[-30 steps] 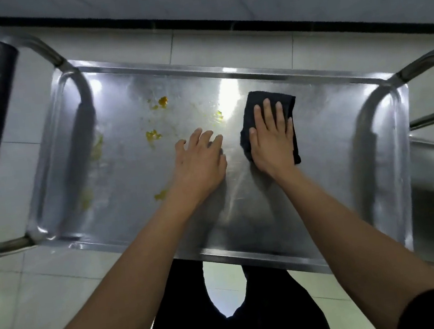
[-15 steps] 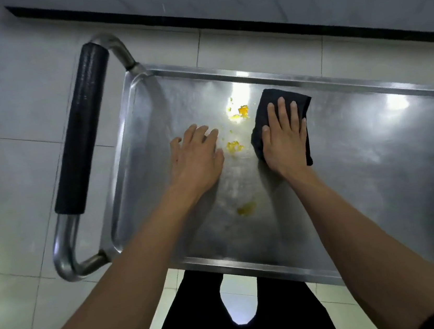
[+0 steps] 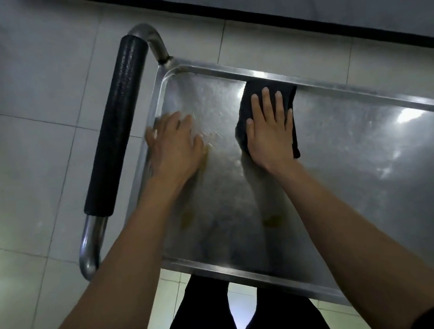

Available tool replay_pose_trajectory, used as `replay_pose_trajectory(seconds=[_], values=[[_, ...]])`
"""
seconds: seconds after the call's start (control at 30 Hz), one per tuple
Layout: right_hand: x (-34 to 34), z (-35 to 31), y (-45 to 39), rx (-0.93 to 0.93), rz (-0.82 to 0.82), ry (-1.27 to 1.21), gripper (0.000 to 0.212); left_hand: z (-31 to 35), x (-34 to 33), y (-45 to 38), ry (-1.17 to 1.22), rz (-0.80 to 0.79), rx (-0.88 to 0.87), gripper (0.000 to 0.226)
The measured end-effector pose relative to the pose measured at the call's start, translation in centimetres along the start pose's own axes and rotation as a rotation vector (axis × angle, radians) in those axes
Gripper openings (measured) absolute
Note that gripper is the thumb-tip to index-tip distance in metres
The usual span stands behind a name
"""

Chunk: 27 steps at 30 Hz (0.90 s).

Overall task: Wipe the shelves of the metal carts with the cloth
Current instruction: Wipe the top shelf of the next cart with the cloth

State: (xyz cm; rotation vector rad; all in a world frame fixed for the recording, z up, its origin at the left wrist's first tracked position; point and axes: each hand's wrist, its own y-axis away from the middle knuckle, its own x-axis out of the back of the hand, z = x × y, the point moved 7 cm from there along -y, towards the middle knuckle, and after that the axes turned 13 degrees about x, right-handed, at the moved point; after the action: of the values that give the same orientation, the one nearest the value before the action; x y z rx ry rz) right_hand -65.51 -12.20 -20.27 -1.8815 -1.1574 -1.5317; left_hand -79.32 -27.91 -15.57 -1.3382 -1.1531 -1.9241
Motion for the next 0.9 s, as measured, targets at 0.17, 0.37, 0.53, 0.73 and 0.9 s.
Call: replay_pose_trajectory(seconds=[0.17,0.37,0.53,0.73,0.9], values=[[-0.9,-3.9,-2.8,0.130,-0.017,0.004,0.058,-1.2,-1.0,-0.4,-0.041,-0.048,0.016,0.050],[-1.7,-7.9,-5.7,0.257,-0.030,0.001,0.059,-3.1,-1.0,-0.7,0.014,-0.016,0.070,0.049],[-2.3,-10.4,-7.5,0.312,-0.055,-0.001,0.058,-3.9,-0.8,-0.9,0.082,0.016,0.064,0.051],[-2.4,-13.5,-9.5,0.376,-0.072,-0.032,0.056,-4.3,-0.8,-1.4,0.199,0.038,0.091,0.057],[-2.1,-12.5,-8.7,0.380,-0.051,-0.056,0.056,-3.9,-1.1,-1.2,0.108,0.043,0.062,0.059]])
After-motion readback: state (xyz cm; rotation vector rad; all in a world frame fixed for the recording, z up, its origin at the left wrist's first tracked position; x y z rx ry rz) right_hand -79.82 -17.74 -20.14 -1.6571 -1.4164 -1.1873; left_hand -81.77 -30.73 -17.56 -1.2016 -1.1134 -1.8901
